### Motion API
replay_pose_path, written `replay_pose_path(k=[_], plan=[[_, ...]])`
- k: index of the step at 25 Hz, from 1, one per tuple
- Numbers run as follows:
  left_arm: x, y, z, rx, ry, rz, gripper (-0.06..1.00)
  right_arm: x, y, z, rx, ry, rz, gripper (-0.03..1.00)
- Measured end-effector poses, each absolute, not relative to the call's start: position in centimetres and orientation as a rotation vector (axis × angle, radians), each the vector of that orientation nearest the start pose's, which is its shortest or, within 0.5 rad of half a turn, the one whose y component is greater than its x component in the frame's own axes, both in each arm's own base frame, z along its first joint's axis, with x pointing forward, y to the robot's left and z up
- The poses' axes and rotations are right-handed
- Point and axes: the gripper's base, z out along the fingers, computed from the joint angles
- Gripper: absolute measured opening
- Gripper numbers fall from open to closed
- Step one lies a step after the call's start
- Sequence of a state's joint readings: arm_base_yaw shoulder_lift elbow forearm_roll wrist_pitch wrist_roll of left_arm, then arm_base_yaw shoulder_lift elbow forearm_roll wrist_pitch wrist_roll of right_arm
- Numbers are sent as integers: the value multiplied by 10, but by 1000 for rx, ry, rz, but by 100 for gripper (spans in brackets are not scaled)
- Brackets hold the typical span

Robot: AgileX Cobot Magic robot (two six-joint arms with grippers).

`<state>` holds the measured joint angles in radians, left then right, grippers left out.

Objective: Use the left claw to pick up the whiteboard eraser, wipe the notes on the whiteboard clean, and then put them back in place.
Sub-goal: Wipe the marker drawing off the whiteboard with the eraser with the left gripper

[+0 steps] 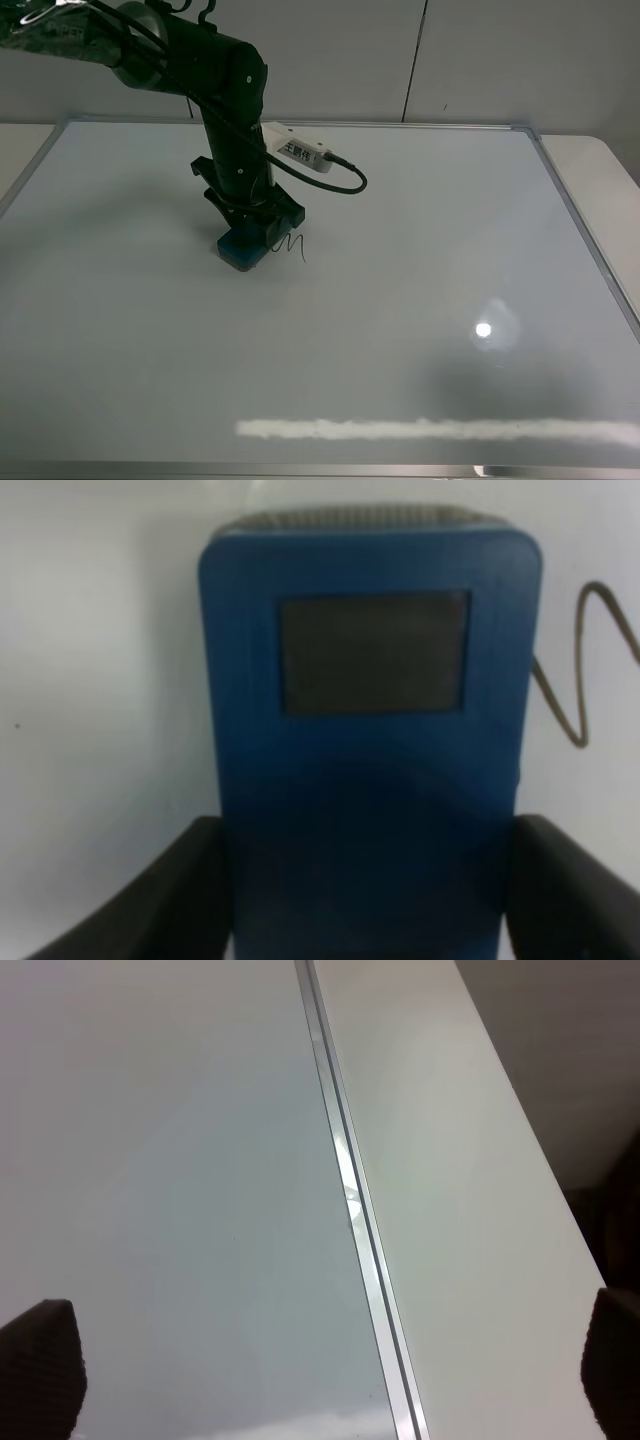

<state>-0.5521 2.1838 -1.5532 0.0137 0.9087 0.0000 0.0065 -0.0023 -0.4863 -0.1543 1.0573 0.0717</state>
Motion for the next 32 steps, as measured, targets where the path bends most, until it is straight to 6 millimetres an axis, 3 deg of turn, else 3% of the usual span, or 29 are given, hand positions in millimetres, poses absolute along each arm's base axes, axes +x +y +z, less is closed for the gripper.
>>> replay_pose_path(k=[7, 10, 16, 20, 25, 32], plan=[[364, -231, 130, 852, 2910, -40, 55, -4, -12, 275, 72, 2044, -136, 99], [352, -249, 130, 920, 2892, -51, 55, -4, -12, 275, 72, 2044, -136, 99], [303, -307, 127, 1129, 2843, -119, 55, -4, -12, 275, 72, 2044, -136, 99], [284, -325, 125, 1208, 2821, -131, 55, -4, -12, 275, 72, 2044, -136, 99], [291, -318, 125, 1148, 2865, -160, 55, -4, -12, 275, 72, 2044, -136, 99], [337, -266, 126, 961, 2942, -191, 55, -4, -12, 275, 72, 2044, -136, 99]])
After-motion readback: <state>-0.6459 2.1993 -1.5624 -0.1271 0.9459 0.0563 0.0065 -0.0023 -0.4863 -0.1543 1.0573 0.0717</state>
